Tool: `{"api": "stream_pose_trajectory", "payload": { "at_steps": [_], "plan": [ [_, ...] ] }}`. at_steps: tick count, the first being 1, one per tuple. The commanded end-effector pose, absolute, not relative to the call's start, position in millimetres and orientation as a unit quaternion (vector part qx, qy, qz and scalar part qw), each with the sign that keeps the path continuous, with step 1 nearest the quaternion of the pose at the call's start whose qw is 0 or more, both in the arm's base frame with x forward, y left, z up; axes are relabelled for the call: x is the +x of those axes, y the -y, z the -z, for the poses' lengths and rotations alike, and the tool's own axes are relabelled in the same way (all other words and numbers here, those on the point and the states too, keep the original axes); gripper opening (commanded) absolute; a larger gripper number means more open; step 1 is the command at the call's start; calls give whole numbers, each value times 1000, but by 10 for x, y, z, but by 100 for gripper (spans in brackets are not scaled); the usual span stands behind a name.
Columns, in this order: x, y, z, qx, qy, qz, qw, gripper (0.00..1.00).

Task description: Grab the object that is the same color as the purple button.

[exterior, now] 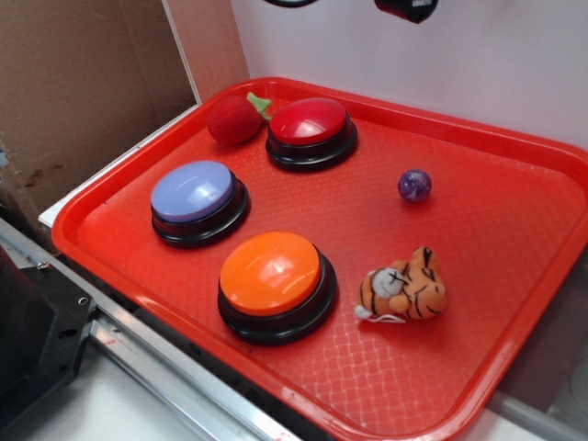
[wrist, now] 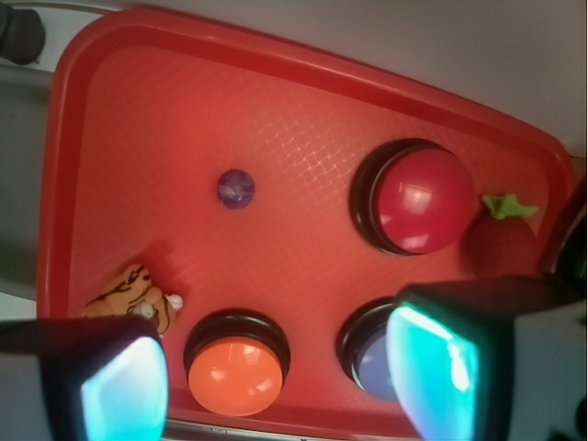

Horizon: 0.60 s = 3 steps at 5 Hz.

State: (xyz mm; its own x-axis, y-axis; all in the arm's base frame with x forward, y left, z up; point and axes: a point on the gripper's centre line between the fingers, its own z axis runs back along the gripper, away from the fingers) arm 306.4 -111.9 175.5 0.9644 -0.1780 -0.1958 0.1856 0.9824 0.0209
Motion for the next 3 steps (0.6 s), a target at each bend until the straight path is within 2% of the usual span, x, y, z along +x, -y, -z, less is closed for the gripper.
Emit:
{"api": "stream_pose_trajectory", "payload": {
  "at_steps": [1, 3],
  "plan": [
    [3318, 1115, -1399, 33, -104, 113, 987, 100],
    [3477, 1170, -1187, 22, -106, 140, 984, 100]
  ]
}}
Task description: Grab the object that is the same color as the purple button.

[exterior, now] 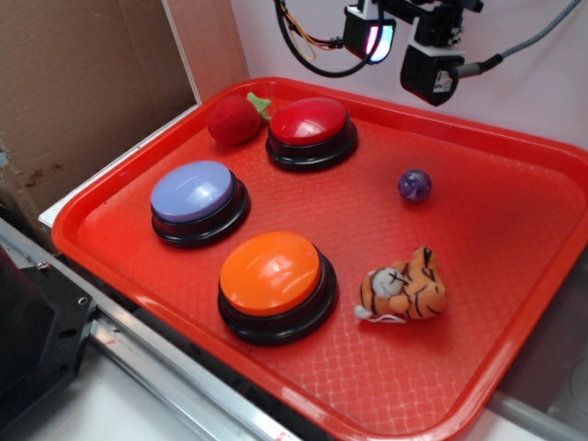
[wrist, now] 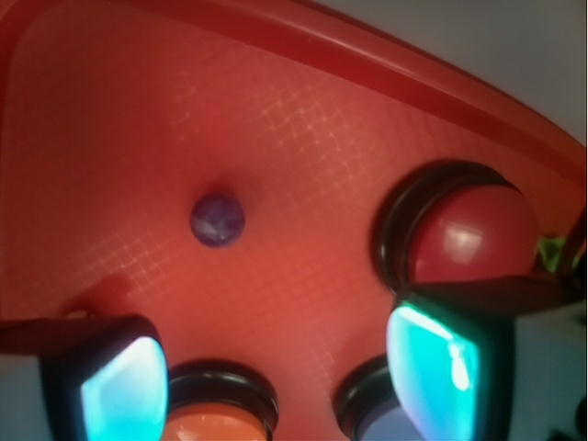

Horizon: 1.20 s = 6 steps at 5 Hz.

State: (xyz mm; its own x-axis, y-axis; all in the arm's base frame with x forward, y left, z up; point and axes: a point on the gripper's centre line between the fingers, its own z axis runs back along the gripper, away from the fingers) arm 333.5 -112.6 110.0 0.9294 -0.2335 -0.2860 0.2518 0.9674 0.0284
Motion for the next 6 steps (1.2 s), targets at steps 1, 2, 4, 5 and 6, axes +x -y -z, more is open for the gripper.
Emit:
{"api": "stream_pose_trajectory", "payload": {
  "at_steps": [1, 2, 4, 5, 6],
  "plan": [
    [3470, 1171, -1066, 29, -125, 148, 981, 100],
    [3395, 1143, -864, 44, -151, 163, 974, 100],
    [3165, 1116, -736, 40, -167, 171, 970, 100],
    [3182, 1142, -648, 38, -165, 178, 969, 100],
    [3249, 1211, -593, 25, -159, 189, 969, 100]
  ]
}}
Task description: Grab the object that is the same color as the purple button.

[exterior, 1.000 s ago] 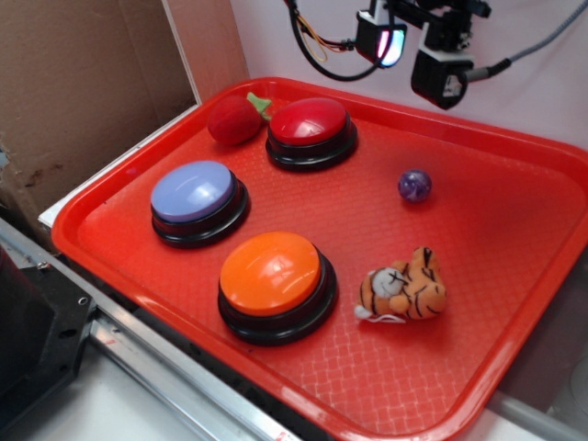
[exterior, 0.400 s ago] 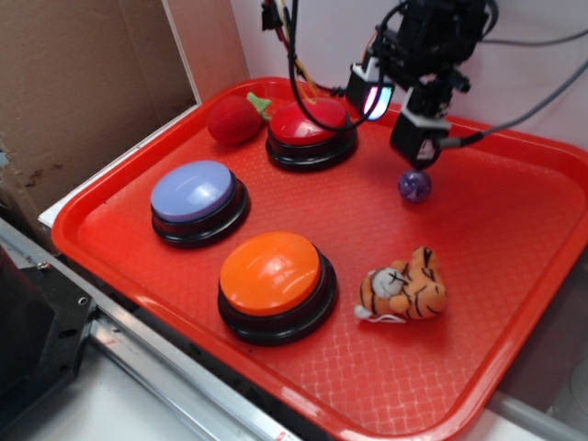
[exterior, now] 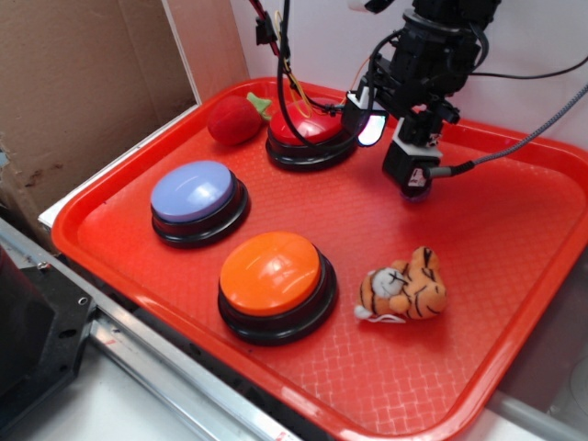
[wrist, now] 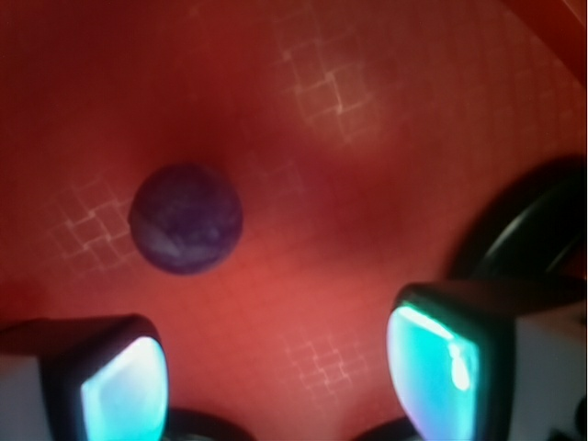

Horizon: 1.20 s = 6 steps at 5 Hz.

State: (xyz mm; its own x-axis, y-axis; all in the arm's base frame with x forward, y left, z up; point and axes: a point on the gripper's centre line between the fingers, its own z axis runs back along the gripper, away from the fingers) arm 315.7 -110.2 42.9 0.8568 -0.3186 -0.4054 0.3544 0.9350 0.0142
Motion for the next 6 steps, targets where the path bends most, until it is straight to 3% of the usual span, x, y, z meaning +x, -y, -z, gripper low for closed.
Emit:
{"api": "stream_pose_trajectory", "payload": {
  "at_steps": [1, 2, 4, 5, 6],
  "plan": [
    [3296, 1314, -522, 18, -152, 205, 967, 100],
    [3257, 1374, -446, 24, -112, 242, 963, 100],
    [3180, 1335, -294, 35, -129, 243, 961, 100],
    [3228, 1311, -218, 44, -144, 231, 961, 0],
    [3256, 1299, -251, 35, -150, 225, 962, 0]
  ]
}}
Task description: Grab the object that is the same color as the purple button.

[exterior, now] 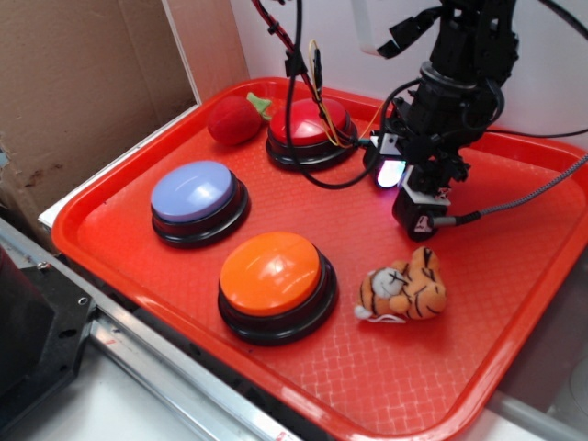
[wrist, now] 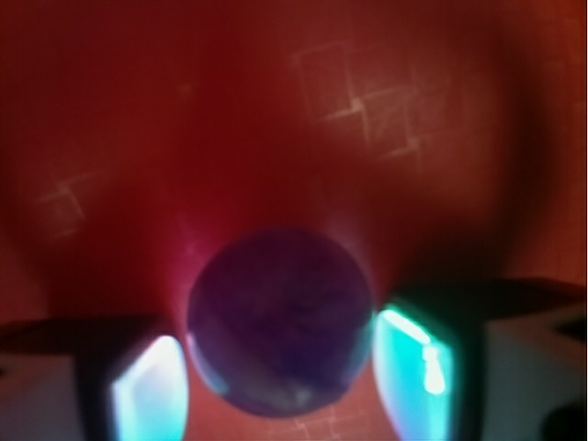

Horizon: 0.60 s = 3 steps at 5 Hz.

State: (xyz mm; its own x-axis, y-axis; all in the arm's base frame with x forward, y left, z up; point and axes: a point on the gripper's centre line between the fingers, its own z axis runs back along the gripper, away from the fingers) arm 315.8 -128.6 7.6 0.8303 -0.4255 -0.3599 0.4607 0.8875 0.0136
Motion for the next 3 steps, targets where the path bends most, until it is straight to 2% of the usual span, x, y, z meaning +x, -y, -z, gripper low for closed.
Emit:
{"api": "stream_pose_trajectory", "payload": {
  "at_steps": [1, 2, 3],
  "plan": [
    [3275, 1276, -350, 33, -153, 221, 963, 0],
    [3239, 1197, -666, 25, -148, 188, 971, 0],
    [3070, 1070, -1169, 37, -136, 82, 987, 0]
  ]
}}
